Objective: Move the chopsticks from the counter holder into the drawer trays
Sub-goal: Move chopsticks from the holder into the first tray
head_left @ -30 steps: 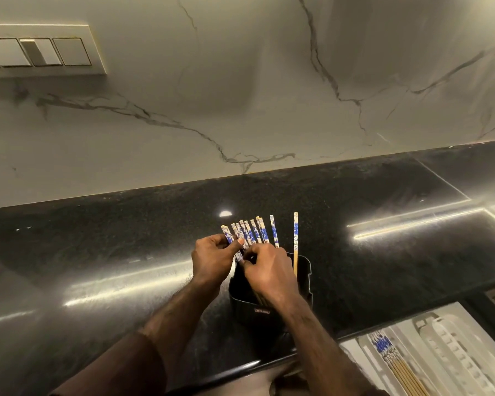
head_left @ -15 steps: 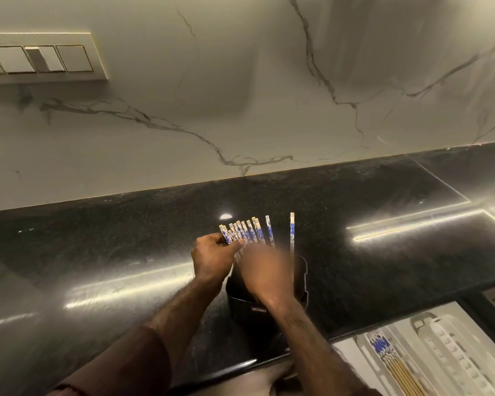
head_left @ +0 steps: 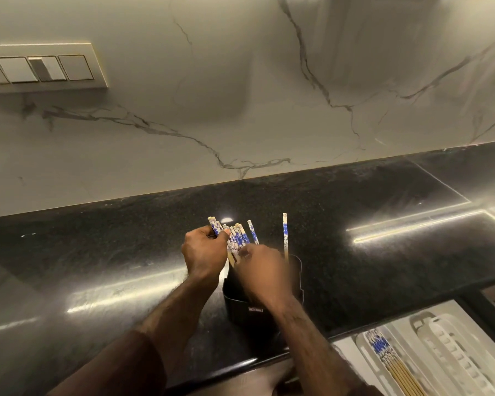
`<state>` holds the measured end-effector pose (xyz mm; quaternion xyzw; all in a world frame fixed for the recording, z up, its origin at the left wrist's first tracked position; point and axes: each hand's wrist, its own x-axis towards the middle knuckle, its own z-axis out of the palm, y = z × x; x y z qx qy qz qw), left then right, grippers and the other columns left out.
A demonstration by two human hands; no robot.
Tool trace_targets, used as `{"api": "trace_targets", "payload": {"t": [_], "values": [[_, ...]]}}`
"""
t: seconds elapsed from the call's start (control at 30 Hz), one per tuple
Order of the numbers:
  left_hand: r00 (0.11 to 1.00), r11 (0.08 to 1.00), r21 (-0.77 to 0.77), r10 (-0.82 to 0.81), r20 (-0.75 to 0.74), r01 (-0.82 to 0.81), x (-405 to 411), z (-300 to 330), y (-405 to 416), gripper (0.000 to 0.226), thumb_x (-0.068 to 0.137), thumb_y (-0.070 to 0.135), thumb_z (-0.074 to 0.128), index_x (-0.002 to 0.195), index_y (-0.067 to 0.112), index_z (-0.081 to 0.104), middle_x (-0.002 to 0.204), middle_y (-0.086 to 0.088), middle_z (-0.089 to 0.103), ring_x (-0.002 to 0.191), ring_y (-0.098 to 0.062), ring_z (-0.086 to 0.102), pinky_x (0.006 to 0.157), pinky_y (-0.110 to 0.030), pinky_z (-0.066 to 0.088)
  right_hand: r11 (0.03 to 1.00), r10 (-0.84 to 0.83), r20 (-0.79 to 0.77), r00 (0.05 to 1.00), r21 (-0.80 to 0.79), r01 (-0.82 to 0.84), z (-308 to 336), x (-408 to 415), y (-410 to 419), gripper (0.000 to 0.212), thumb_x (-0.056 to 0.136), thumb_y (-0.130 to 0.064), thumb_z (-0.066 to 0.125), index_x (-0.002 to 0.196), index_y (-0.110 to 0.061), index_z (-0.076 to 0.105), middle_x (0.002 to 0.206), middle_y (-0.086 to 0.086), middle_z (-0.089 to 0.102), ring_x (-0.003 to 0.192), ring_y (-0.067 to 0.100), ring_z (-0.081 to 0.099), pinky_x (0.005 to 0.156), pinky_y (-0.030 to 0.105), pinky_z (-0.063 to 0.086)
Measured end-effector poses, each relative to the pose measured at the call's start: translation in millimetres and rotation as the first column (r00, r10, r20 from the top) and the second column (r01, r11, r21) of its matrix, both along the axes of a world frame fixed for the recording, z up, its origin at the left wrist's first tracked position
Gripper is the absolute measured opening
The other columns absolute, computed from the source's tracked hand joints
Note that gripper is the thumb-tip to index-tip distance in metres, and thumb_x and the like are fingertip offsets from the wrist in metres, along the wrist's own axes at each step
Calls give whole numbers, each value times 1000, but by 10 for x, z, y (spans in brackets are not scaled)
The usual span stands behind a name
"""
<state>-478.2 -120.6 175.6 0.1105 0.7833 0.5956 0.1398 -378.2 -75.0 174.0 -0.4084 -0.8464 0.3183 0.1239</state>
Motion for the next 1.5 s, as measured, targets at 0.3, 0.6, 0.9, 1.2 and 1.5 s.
{"api": "trace_targets", "payload": {"t": [0.3,0.6,0.9,1.2,1.5], "values": [[997,986,159,-57,51,48,-6,341,-33,5,88,12,71,92,10,73,85,-9,74,81,-24,74,79,-45,61,998,57,-69,996,-33,-59,104,88,37,29,93,-25,58,120,-23,67,118,2,68,101,15,65,90,38,54],[976,948,238,-217,0,211,37,879,-111,5,85,12,73,87,16,71,87,-10,76,79,-23,76,75,-38,62,954,19,-290,957,-280,-103,211,381,97,22,97,-28,53,112,-29,70,94,-12,72,85,6,66,77,24,53],[935,878,347,-355,6,331,225,1386,-277,4,85,9,72,88,7,70,81,-11,76,65,-16,75,53,-26,59,870,6,-367,930,-456,-186,347,899,-128,25,100,-26,48,119,-24,65,107,-4,70,99,9,66,81,28,55],[878,814,419,-472,74,402,579,1361,-702,6,87,6,71,91,3,70,75,-9,77,68,-22,76,55,-29,59,671,-242,-433,868,-721,-173,338,1598,-719,27,102,-23,46,114,-10,66,101,16,73,98,28,71,88,42,57],[807,774,437,-568,160,458,1414,1169,-881,12,90,8,67,101,7,69,90,-12,77,81,-22,77,64,-32,62,686,-339,-436,834,-721,-98,337,2526,-1226,26,101,-19,49,111,-2,65,97,20,73,95,28,72,85,41,58]]}}
